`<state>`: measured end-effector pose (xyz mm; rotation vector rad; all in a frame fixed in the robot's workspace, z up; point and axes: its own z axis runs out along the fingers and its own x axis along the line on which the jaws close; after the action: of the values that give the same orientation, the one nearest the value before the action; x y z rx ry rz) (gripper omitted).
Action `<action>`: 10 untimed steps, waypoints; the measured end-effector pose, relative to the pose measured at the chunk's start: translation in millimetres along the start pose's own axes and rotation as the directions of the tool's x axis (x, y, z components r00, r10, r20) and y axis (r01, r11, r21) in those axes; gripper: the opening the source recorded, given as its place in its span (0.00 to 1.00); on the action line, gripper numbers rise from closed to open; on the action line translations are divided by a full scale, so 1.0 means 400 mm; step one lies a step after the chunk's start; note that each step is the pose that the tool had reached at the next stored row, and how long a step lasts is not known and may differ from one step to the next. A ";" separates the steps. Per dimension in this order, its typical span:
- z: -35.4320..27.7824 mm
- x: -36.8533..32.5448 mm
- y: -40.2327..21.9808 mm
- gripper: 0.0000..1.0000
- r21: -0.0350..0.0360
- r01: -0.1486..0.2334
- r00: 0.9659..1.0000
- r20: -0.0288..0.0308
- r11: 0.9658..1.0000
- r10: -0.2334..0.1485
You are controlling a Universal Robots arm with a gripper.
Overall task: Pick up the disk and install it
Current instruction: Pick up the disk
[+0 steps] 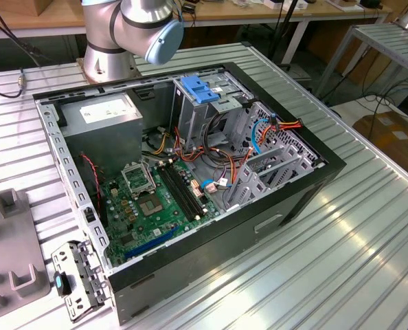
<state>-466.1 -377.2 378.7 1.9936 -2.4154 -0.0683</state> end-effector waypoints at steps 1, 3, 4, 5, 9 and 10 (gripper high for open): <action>0.000 0.000 0.000 0.31 0.000 0.003 1.000 0.000 1.000 -0.003; 0.000 0.000 0.000 0.31 0.000 0.004 1.000 0.000 1.000 -0.004; 0.000 0.000 0.000 0.31 0.000 0.006 1.000 0.000 1.000 -0.006; 0.000 0.000 0.000 0.31 0.000 0.007 1.000 0.000 1.000 -0.007; 0.000 0.000 0.000 0.31 0.000 0.008 1.000 0.000 1.000 -0.008; 0.000 0.000 0.000 0.31 0.000 0.008 1.000 0.000 1.000 -0.008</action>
<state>-466.1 -377.2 378.7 2.0032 -2.4073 -0.0682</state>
